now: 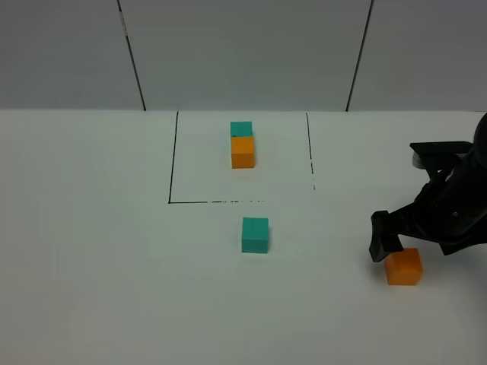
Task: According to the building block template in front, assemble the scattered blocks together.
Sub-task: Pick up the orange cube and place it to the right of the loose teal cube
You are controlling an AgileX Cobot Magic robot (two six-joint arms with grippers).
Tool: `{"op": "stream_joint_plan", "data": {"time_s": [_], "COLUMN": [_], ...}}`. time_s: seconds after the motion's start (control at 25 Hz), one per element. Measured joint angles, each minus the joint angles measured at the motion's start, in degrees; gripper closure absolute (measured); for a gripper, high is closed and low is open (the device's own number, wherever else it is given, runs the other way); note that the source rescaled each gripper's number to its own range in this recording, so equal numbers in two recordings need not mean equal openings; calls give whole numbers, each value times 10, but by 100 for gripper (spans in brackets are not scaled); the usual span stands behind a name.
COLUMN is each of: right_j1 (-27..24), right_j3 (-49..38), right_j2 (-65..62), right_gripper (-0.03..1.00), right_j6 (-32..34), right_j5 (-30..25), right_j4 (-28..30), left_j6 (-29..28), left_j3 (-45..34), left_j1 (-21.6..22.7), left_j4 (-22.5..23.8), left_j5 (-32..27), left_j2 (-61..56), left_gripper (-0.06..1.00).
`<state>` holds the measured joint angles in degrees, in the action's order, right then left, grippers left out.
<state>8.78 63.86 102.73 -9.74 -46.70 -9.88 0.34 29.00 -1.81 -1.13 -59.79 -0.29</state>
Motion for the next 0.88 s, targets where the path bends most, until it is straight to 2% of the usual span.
{"op": "stream_joint_plan", "data": {"time_s": [0.32, 0.48, 0.88], "right_j1": [1, 1, 1], "right_j3": [0, 0, 0], "right_j2": [35, 57, 98], "right_gripper": [-3, -3, -3], "right_j6": [10, 36, 67], "right_j5": [40, 53, 78], "right_j4": [24, 48, 51], "left_j6": [0, 0, 0], "left_j3": [0, 0, 0], "left_j1": [0, 0, 0], "left_j4": [0, 0, 0], "left_j5": [0, 0, 0], "left_j2": [0, 0, 0], "left_gripper": [24, 24, 24]}}
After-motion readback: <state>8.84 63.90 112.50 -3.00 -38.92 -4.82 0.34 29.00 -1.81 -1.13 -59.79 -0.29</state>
